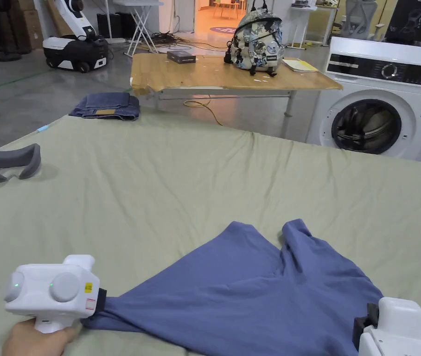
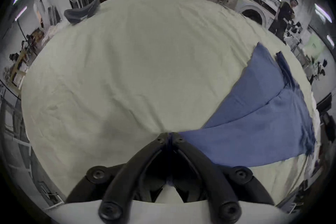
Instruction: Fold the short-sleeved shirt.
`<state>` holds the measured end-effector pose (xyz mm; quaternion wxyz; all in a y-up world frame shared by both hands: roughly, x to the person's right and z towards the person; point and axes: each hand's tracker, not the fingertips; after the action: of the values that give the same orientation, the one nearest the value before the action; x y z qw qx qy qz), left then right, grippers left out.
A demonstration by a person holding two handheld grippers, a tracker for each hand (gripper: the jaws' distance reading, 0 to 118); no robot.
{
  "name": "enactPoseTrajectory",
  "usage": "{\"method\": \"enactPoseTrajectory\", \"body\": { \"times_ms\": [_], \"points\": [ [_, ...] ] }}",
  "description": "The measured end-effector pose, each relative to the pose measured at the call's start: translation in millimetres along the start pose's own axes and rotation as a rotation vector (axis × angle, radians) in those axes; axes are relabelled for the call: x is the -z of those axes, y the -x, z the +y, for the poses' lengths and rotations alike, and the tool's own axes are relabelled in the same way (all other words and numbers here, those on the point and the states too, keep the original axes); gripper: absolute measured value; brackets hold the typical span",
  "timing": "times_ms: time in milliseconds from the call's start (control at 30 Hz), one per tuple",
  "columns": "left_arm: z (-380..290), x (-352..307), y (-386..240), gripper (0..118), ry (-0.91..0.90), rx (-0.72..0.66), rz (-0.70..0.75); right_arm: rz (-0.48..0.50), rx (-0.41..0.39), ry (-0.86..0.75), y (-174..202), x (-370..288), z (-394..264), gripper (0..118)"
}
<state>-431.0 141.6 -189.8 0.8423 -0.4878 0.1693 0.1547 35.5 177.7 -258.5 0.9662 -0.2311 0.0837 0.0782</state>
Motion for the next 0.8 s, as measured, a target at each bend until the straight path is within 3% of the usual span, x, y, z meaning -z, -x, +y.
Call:
{"method": "enactPoseTrajectory", "body": {
  "times_ms": [167, 367, 433, 500, 533, 667, 800],
  "points": [
    [-1, -24, 6, 0, -0.058, -0.018, -0.052, 0.005, 0.042, 0.02, -24, 20, 11, 0],
    [8, -28, 19, 0, -0.11, -0.026, -0.103, 0.072, 0.072, 0.2, -65, 102, 38, 1],
    [8, -27, 19, 0, -0.11, -0.028, -0.106, 0.086, 0.042, 0.257, -72, 134, 48, 30],
    [8, -25, 17, 0, -0.107, -0.025, -0.098, 0.122, 0.019, 0.337, -76, 170, 58, 77],
    [8, -24, 18, 0, -0.102, -0.028, -0.099, 0.145, 0.003, 0.361, -76, 183, 62, 88],
    [9, -14, 20, 0, -0.094, -0.036, -0.09, 0.152, -0.071, 0.43, -76, 221, 76, 89],
    [12, 1, 32, 0, -0.082, -0.043, -0.083, 0.15, -0.052, 0.486, -79, 259, 77, 89]
  ]
}}
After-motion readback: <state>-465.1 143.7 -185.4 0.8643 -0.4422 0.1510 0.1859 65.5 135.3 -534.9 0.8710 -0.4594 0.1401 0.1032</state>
